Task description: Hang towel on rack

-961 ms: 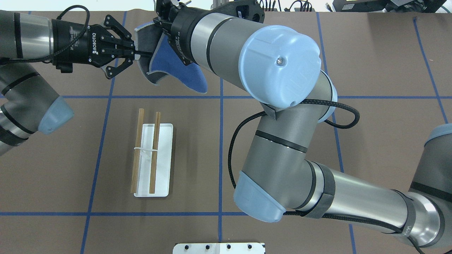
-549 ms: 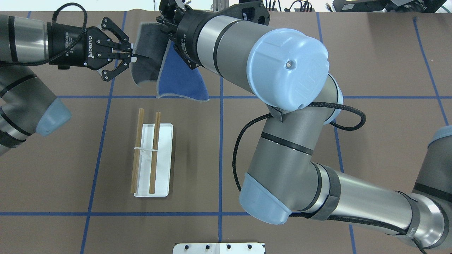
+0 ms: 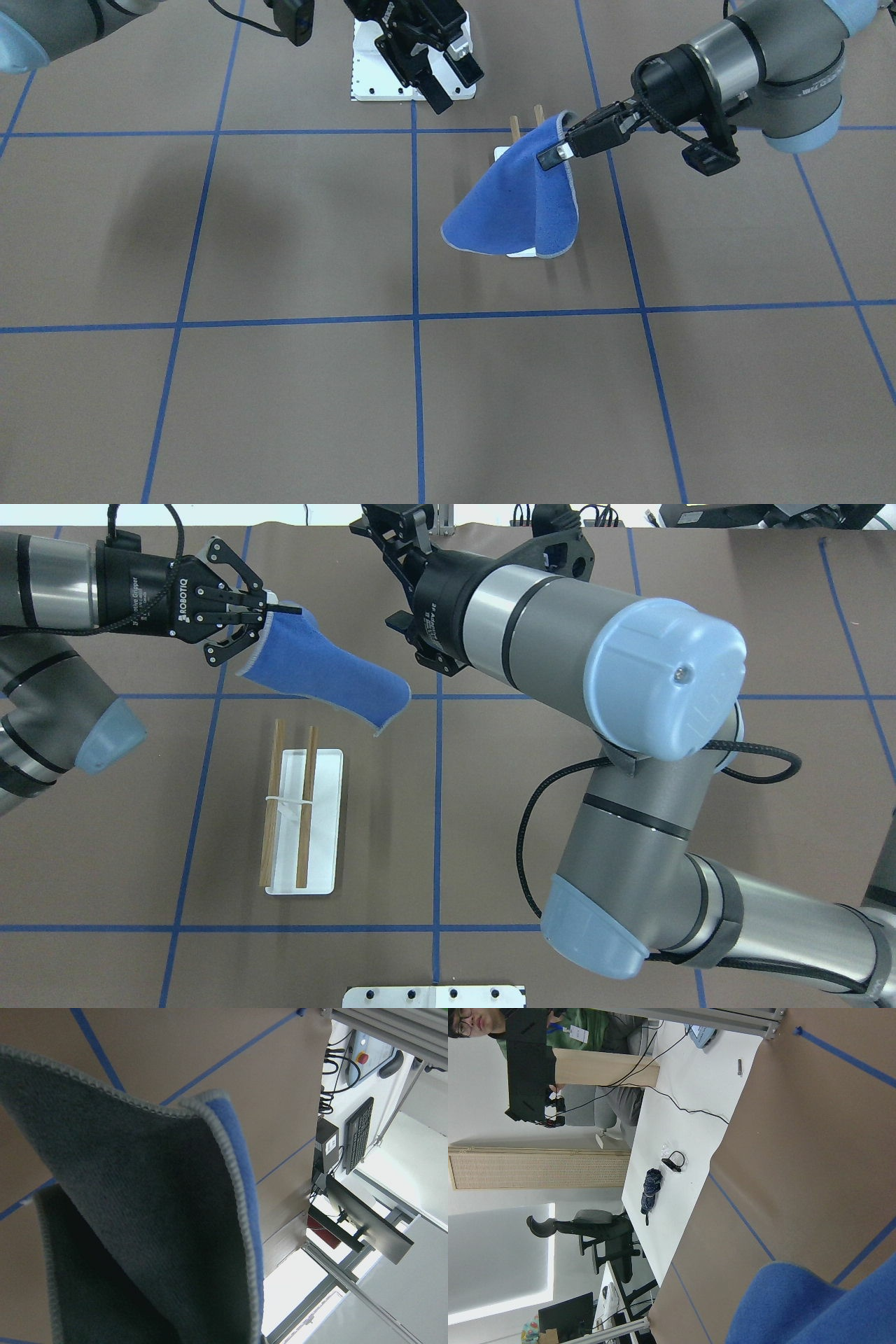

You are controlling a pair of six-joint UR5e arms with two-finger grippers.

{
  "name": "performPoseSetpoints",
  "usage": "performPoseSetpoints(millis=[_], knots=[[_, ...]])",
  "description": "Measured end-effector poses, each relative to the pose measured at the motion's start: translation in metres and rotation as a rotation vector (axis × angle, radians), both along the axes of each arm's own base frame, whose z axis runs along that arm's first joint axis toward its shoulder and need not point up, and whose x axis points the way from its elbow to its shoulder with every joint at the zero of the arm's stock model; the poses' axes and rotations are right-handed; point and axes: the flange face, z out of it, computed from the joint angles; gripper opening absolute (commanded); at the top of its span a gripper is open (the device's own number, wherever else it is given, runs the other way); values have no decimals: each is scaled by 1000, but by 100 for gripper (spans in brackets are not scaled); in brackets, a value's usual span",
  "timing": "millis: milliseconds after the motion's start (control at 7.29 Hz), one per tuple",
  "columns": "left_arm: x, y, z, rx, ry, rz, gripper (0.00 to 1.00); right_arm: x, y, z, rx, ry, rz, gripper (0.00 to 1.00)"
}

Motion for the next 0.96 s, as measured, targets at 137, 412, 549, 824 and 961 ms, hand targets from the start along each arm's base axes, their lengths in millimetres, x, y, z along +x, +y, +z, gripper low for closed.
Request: performPoseSetpoints(millis=[137,412,549,824,961], knots=[[8,14,2,128,0,14,0,4,2,10,9,19,0,100],[30,43,10,235,2,74,0,8,4,48,35,113,-20,100],[37,54,24,228,-10,97,0,10,0,70,37,166,-30,100],[37,67,59,192,-47,126,0,20,-15,114,26,269,-35,100],[33,75,79,213,-62,142,0,27,-23,134,31,321,-49,100]])
